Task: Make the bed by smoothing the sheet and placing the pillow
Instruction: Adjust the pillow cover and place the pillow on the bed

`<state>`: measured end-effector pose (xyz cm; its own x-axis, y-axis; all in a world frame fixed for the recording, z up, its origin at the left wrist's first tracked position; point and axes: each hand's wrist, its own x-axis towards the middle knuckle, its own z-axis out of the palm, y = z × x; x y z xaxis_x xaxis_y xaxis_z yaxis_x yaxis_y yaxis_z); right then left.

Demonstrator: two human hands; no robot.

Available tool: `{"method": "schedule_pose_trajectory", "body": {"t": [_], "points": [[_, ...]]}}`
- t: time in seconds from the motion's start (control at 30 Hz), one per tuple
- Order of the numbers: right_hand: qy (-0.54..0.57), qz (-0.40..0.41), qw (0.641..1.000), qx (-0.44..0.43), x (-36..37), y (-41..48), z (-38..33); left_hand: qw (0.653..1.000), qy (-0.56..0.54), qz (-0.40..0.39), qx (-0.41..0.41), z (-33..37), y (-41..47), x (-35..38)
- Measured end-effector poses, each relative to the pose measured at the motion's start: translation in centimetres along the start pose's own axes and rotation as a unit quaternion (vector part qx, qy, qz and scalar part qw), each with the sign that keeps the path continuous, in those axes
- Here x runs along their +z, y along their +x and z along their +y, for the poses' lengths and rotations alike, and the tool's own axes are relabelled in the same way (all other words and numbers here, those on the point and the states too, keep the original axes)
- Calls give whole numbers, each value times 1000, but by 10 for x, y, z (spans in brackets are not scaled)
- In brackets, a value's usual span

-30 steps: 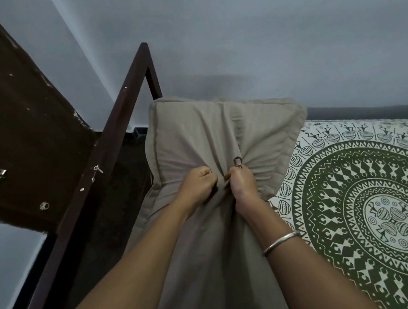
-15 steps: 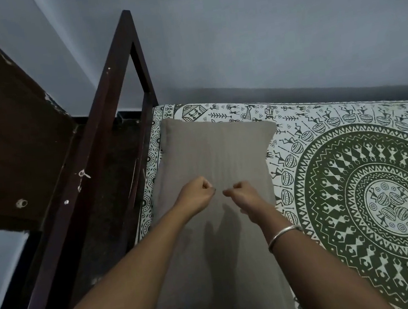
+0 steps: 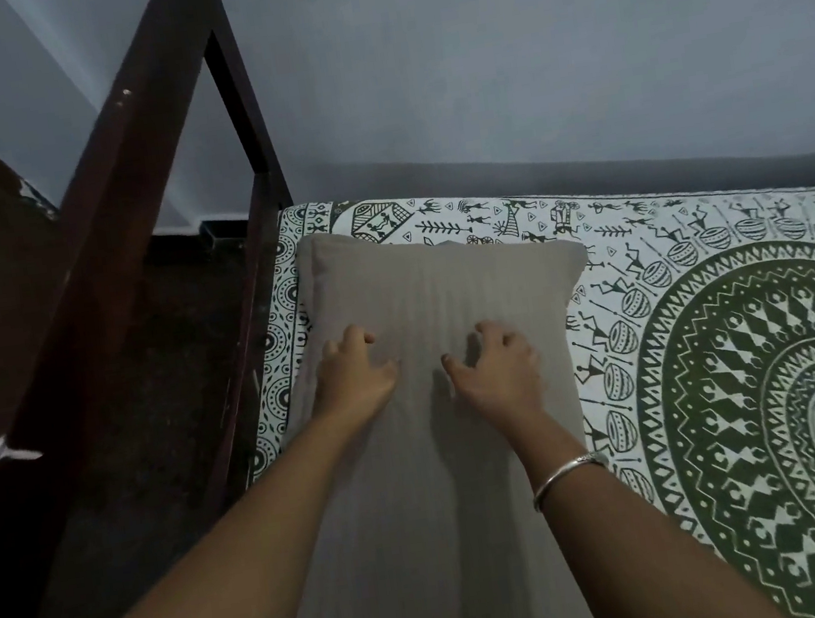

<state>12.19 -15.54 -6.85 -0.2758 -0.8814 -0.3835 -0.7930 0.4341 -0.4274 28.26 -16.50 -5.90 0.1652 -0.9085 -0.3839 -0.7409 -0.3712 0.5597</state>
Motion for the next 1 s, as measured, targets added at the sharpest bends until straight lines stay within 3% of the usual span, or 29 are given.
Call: {"method": "schedule_pose_trajectory", "body": {"t": [0.17, 0.27, 0.37, 0.47, 0.53, 0.6, 0.67, 0.8, 0.93, 1.0], "points": [[-5, 12, 996, 92, 18, 35, 18, 994, 22, -9, -103, -36, 39, 29], [28, 13, 994, 109, 25, 38, 19, 990, -52, -34, -129, -40, 48, 43], [120, 35, 988, 89, 16, 30, 4, 992, -75, 63, -79, -25, 42, 32], [120, 37, 991, 40, 18, 22, -15, 985, -53, 155, -58, -35, 34, 3], [85, 34, 996, 19, 30, 29, -18, 988, 19, 120, -94, -52, 39, -13], [24, 13, 999, 45, 40, 42, -18, 984, 141, 4, -112, -67, 54, -18], [-28, -4, 998, 63, 41, 54, -16, 983, 152, -38, -92, -69, 70, -18], [-25, 4, 998, 63, 37, 62, -17, 997, 69, 0, -24, -65, 79, -14], [-55, 44, 996, 62, 42, 54, -17, 990, 138, 23, -6, -66, 65, -5], [-121, 64, 988, 67, 45, 52, -25, 979, 197, 53, 1, -62, 68, -4]]}}
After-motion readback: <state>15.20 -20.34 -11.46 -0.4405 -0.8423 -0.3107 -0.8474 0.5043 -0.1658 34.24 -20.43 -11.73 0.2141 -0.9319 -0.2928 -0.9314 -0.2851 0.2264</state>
